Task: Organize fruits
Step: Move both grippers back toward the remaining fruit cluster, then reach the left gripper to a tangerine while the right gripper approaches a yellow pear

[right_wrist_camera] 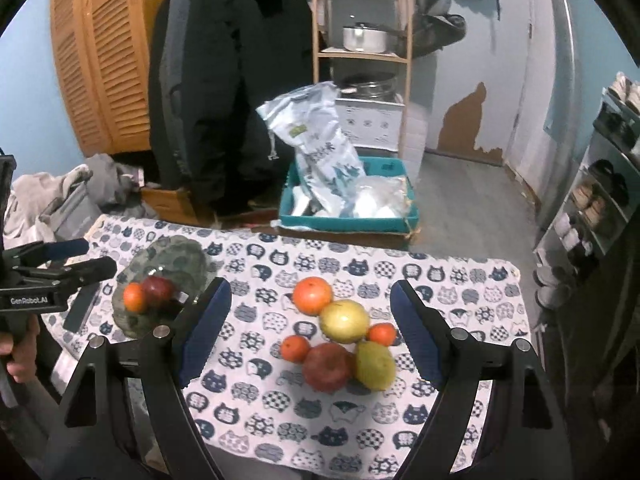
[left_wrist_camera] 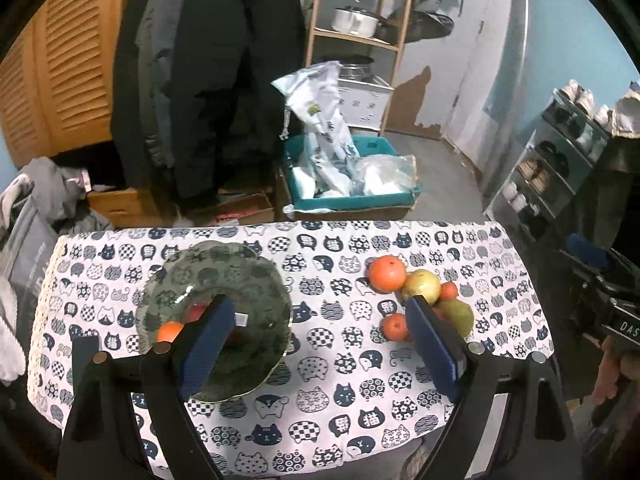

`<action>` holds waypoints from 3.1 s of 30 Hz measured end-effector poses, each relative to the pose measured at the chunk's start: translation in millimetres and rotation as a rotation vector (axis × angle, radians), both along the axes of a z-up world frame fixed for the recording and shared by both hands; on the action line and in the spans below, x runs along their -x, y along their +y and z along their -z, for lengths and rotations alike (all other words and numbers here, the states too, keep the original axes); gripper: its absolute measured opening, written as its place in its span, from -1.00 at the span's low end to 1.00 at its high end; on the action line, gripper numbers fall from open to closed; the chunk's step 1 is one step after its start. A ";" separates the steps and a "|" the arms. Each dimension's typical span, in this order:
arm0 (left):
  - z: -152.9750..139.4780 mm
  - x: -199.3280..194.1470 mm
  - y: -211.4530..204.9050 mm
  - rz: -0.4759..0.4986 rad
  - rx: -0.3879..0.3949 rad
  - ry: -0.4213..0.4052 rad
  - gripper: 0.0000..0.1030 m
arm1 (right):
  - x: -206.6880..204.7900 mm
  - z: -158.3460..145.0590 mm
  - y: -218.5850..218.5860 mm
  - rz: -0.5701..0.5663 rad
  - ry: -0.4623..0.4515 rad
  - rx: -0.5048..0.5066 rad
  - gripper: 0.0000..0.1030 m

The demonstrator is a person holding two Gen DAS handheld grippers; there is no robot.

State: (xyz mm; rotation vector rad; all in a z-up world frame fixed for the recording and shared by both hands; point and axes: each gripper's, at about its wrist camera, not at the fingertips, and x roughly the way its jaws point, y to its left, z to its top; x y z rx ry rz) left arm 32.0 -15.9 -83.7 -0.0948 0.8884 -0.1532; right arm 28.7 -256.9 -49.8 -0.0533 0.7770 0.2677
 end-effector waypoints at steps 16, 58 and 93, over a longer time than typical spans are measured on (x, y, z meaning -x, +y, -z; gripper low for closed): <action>45.6 -24.9 -53.9 0.089 -0.053 0.092 0.72 | -13.9 50.0 -53.3 0.087 0.111 0.012 0.60; 211.2 -108.3 -124.1 0.119 0.015 0.412 0.72 | -85.3 242.4 -107.9 0.202 0.559 -0.307 0.40; 225.7 -102.3 -138.6 0.233 0.095 0.428 0.13 | -76.4 253.6 -108.7 0.255 0.545 0.026 0.35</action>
